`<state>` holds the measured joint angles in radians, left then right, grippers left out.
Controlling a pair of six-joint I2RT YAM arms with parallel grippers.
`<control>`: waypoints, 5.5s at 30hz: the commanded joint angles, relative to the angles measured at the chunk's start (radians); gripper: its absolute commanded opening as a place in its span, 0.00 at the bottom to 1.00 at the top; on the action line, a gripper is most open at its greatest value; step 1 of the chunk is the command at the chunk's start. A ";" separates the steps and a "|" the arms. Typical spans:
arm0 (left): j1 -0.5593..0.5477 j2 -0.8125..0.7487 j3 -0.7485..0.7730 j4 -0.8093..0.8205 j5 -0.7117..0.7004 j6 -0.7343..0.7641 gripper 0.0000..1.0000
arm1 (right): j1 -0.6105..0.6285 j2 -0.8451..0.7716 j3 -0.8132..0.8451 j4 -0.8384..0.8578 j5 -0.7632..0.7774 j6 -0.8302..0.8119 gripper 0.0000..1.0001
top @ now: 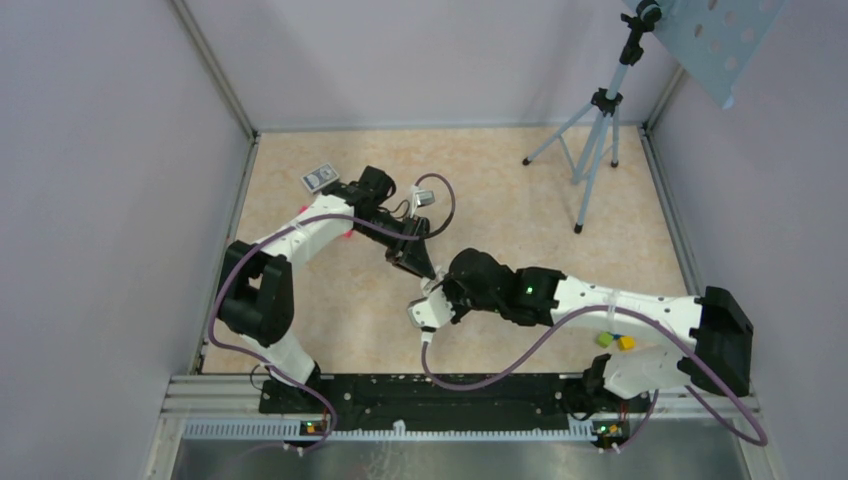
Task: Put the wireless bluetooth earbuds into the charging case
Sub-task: Insert the left earbud into the left side groove of the charging case, then place the charging case with the earbuds at the center of the board.
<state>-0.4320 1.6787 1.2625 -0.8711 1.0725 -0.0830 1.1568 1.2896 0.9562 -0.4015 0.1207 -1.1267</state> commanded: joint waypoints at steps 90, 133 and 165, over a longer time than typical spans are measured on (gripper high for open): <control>-0.005 0.008 0.057 -0.003 0.061 0.000 0.00 | -0.166 -0.325 -0.114 0.185 0.269 1.493 0.92; -0.006 0.006 0.056 -0.005 0.056 0.001 0.00 | -0.165 -0.168 -0.117 0.224 0.161 1.436 0.84; -0.008 0.002 0.054 -0.003 0.052 0.004 0.00 | -0.166 -0.197 -0.101 0.183 0.196 1.447 0.83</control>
<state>-0.4358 1.6939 1.2934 -0.8772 1.1027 -0.0837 0.9936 1.1442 0.8066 -0.1978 0.2882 0.3168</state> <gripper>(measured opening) 0.314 0.835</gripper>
